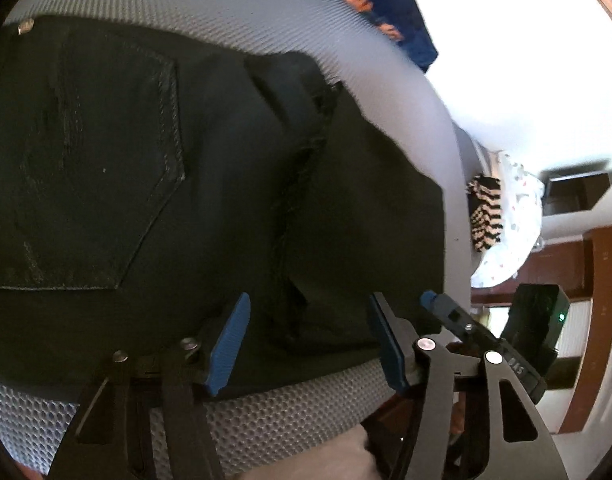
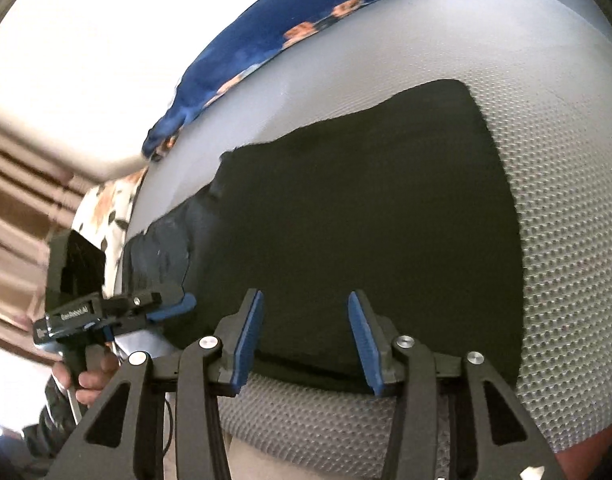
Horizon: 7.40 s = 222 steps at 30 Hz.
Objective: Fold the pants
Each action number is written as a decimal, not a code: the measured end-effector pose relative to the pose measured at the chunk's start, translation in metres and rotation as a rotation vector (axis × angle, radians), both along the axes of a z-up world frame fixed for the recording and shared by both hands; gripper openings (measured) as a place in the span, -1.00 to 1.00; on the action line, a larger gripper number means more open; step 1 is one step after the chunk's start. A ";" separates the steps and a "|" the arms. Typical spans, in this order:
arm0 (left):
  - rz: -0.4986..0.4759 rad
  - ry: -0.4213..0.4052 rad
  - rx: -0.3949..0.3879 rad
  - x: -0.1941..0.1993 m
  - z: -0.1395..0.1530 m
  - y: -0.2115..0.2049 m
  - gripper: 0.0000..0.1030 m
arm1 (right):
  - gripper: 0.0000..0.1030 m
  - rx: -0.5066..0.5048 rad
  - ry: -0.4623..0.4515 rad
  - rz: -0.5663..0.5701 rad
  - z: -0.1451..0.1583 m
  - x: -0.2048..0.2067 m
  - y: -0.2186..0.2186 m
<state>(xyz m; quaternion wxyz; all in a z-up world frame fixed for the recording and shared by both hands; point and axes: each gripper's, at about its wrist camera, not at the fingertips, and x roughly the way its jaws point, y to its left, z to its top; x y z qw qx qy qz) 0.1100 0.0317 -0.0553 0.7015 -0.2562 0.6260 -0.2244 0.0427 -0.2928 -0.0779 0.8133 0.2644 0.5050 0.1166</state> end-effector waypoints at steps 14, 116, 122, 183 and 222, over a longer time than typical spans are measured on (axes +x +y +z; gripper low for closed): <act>-0.031 0.057 -0.082 -0.005 -0.021 -0.027 -0.54 | -0.13 0.029 0.006 -0.045 -0.005 0.003 -0.017; 0.317 -0.392 0.339 -0.054 0.083 0.150 0.28 | -0.03 -0.479 -0.025 0.225 -0.010 0.020 0.089; 0.450 -0.295 0.269 -0.071 0.067 0.208 0.29 | -0.03 -0.474 -0.040 0.297 -0.011 0.025 0.127; 0.510 -0.165 -0.021 -0.015 -0.013 0.257 -0.36 | 0.40 -0.361 -0.022 0.202 -0.013 0.039 0.133; -0.211 -0.468 0.164 0.006 0.053 -0.145 -0.50 | 0.42 -0.252 -0.117 -0.194 0.043 -0.007 -0.044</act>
